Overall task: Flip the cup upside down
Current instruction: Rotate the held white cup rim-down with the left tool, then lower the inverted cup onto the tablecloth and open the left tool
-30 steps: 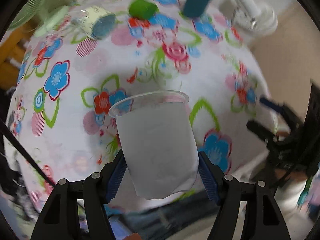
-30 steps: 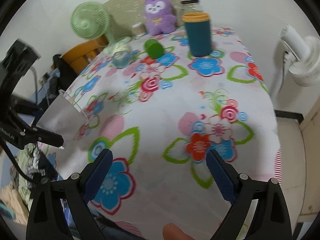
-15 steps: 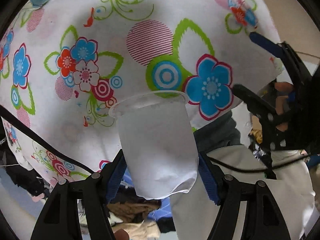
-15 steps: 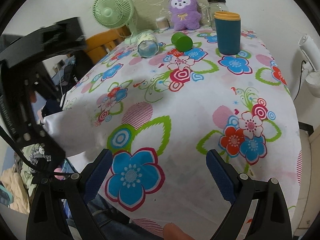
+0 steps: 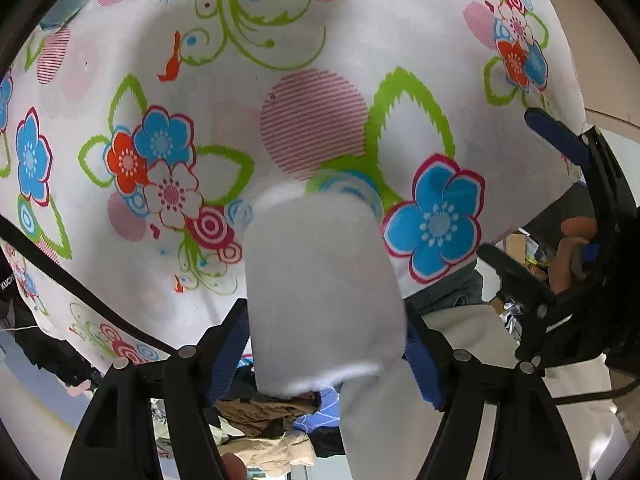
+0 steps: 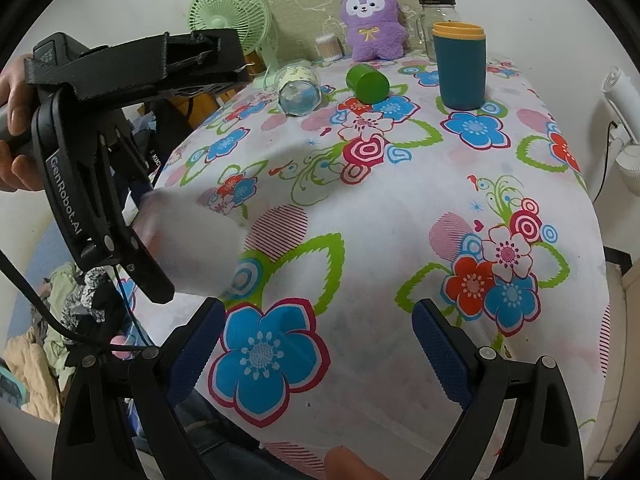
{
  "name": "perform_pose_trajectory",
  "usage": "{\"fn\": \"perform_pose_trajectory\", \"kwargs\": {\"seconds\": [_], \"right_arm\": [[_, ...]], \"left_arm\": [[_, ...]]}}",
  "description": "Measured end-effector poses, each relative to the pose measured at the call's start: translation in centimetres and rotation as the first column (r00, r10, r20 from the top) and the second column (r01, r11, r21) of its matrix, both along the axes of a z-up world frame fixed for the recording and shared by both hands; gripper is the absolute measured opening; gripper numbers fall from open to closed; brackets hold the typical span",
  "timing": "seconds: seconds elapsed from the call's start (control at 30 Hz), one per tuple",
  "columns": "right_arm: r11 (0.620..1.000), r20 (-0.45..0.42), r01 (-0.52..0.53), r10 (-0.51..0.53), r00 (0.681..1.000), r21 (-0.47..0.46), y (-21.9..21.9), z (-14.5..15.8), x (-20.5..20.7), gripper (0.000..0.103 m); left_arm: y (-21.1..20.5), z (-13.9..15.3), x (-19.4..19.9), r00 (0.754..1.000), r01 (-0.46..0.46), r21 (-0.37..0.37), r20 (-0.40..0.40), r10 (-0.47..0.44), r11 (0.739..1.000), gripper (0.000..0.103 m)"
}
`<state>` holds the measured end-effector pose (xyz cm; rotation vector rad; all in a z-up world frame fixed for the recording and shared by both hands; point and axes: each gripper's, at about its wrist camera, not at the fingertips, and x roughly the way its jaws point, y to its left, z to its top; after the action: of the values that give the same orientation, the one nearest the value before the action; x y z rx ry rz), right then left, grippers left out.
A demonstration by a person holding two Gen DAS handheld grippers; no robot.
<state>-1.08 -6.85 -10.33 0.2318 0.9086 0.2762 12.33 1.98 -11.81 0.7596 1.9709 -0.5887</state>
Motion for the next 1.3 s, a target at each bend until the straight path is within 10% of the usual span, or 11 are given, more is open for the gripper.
{"fn": "perform_pose_trajectory", "kwargs": {"seconds": [0.8,1.3], "right_arm": [[0.994,0.063,0.045,-0.039,0.997,-0.099,2.1,3.5,0.4,0.102],[0.978,0.203,0.085,-0.046,0.978,-0.189,4.5,8.8,0.2,0.103]], "left_arm": [[3.3,9.6,-0.3,0.972,-0.028,-0.352,0.210,0.108,0.936,0.094],[8.7,11.9,-2.4,0.812,-0.045,-0.556,0.464,0.356,0.830,0.094]]}}
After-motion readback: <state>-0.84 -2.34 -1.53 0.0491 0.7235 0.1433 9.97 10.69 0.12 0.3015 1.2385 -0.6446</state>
